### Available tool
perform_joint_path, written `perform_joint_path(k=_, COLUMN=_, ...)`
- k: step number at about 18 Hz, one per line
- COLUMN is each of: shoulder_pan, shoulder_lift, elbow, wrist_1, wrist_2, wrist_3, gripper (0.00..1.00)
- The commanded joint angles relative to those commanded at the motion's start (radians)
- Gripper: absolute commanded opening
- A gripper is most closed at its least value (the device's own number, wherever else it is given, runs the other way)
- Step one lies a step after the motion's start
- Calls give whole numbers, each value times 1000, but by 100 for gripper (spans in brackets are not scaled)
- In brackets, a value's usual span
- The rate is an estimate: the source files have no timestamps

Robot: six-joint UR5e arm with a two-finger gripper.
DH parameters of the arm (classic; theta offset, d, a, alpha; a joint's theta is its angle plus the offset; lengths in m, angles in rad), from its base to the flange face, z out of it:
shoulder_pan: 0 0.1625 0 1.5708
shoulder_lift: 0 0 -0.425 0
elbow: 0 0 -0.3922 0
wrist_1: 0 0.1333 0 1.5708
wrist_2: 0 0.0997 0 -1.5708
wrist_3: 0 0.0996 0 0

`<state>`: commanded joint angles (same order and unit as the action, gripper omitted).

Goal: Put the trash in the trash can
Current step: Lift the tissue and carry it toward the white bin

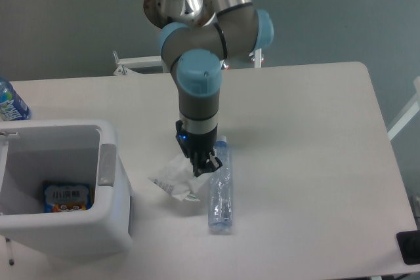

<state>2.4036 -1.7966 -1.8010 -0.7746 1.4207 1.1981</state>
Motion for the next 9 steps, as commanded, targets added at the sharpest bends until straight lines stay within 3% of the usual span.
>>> perform_joint_path(k=5, shoulder_pan=110, shoulder_lift=92, elbow=46, wrist_1=-6, wrist_2=-254, wrist_3=-118, gripper=0)
perform_joint_path(k=9, shoulder_pan=129, shoulder_lift=137, elbow=69, wrist_1=-5, wrist_2=-321, wrist_3=-260, gripper=0)
